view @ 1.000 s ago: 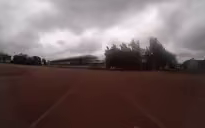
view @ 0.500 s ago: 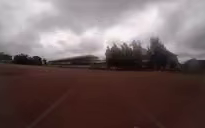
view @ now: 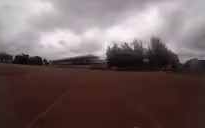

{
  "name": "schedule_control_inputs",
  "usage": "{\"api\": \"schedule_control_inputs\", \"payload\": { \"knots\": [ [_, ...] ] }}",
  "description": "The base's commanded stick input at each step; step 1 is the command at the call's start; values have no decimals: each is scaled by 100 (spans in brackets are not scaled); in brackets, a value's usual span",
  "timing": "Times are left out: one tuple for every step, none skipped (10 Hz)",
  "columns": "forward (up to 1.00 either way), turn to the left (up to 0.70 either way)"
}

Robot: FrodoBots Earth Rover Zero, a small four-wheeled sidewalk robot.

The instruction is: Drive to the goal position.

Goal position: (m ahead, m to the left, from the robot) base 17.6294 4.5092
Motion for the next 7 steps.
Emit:
{"api": "schedule_control_inputs", "payload": {
  "knots": [
    [70, 0],
    [70, 0],
    [70, 0],
    [70, 0],
    [70, 0],
    [70, 0],
    [70, 0]
  ]
}}
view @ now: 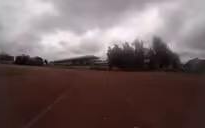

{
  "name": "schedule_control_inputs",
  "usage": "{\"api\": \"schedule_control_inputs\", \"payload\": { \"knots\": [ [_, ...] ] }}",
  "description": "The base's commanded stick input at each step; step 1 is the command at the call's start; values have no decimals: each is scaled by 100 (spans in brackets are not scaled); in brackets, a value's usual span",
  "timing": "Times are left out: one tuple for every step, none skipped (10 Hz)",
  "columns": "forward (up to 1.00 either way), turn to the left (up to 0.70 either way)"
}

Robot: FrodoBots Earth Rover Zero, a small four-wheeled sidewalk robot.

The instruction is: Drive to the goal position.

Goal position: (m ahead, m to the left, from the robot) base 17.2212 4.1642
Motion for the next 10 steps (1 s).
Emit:
{"api": "schedule_control_inputs", "payload": {
  "knots": [
    [70, 0],
    [70, 0],
    [70, 0],
    [70, 0],
    [70, 0],
    [70, 0],
    [70, 0],
    [70, 0],
    [70, 0],
    [70, 0]
  ]
}}
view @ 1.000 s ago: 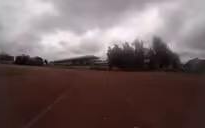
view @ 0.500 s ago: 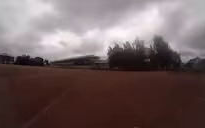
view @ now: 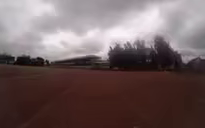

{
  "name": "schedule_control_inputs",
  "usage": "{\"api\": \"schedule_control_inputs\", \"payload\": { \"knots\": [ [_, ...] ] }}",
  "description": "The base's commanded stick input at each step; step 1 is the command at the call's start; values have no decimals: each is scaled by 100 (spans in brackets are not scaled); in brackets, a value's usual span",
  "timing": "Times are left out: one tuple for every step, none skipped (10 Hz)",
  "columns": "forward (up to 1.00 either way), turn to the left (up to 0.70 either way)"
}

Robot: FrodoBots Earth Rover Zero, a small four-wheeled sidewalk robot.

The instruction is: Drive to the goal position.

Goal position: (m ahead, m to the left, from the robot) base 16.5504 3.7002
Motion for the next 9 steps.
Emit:
{"api": "schedule_control_inputs", "payload": {
  "knots": [
    [70, 0],
    [70, 0],
    [70, 0],
    [70, 0],
    [70, 0],
    [70, 0],
    [70, 0],
    [70, 0],
    [70, 0]
  ]
}}
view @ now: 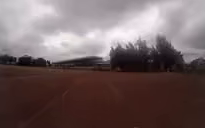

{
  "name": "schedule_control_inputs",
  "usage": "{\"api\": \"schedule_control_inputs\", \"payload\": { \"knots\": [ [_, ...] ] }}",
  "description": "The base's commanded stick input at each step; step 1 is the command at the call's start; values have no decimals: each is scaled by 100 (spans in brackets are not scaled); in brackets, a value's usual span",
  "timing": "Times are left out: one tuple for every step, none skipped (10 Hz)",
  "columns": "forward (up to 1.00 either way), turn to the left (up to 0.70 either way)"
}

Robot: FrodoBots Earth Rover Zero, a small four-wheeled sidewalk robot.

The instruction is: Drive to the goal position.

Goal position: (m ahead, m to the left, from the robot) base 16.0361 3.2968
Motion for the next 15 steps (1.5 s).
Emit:
{"api": "schedule_control_inputs", "payload": {
  "knots": [
    [70, 0],
    [70, 0],
    [70, 0],
    [70, 0],
    [70, 0],
    [70, 0],
    [70, 0],
    [70, 0],
    [70, 0],
    [70, 0],
    [70, 0],
    [70, 0],
    [70, 0],
    [70, 0],
    [70, 0]
  ]
}}
